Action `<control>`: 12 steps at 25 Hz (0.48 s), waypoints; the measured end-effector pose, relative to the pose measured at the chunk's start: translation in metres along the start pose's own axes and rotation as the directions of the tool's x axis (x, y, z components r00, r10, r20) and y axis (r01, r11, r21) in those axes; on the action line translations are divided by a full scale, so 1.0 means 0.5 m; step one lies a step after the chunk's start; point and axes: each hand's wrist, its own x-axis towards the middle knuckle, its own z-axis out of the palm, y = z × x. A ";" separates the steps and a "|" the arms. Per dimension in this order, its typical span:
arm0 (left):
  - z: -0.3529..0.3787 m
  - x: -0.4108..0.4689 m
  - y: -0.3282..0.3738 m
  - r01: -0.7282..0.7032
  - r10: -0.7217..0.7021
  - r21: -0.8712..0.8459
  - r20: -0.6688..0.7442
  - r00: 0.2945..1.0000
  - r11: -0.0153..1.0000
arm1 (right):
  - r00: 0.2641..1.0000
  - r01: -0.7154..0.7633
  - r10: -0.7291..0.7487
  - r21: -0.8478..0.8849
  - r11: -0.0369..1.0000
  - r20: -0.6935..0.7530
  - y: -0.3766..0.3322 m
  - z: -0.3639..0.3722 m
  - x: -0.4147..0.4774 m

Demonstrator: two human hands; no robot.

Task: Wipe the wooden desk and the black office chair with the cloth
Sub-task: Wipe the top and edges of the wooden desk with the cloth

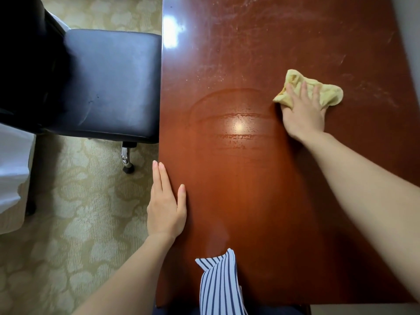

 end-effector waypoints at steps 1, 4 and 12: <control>0.000 0.001 0.000 -0.002 0.002 -0.003 0.003 1.000 1.000 | 1.000 0.030 -0.030 -0.019 0.999 -0.001 -0.019 0.008 -0.009; 0.001 -0.001 0.000 0.005 -0.005 -0.010 0.013 1.000 1.000 | 0.990 0.143 -0.143 -0.085 0.986 0.011 -0.064 0.042 -0.057; -0.004 0.002 0.005 0.019 -0.016 -0.053 0.045 0.999 0.998 | 0.949 0.314 -0.306 -0.139 0.939 0.074 -0.165 0.130 -0.233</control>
